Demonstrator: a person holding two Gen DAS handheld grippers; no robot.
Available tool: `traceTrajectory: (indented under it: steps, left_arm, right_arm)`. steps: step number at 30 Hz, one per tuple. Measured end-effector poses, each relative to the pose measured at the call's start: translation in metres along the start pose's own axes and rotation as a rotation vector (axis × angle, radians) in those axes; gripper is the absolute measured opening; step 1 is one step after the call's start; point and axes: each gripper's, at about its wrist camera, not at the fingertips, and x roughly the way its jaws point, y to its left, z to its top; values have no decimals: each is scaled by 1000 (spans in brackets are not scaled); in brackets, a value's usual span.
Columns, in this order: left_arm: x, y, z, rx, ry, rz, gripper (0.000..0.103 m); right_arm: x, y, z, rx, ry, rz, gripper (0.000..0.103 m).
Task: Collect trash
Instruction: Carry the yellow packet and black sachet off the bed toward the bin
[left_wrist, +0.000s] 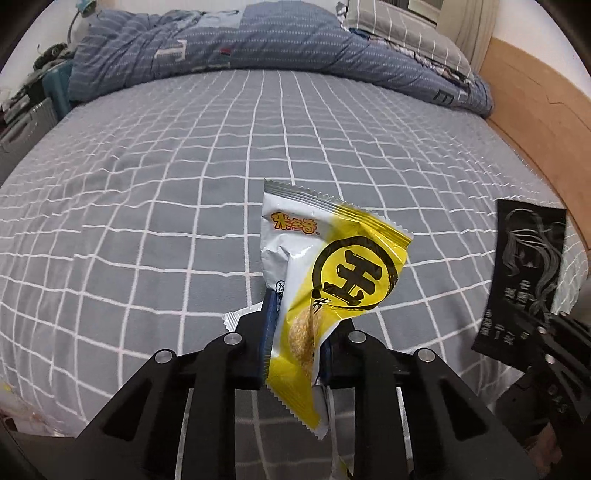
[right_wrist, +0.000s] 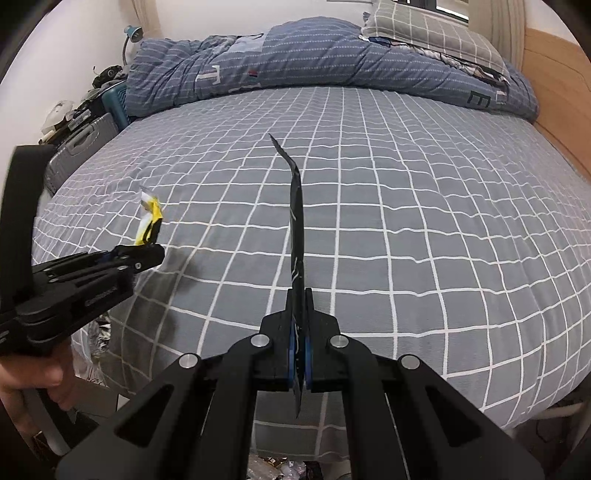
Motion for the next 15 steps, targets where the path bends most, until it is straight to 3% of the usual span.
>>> traceTrajectory:
  steps: [15]
  left_arm:
    - [-68,-2,-38,-28,-55,-34,20]
  right_arm:
    - [-46,25,-23,-39,-53,40,3]
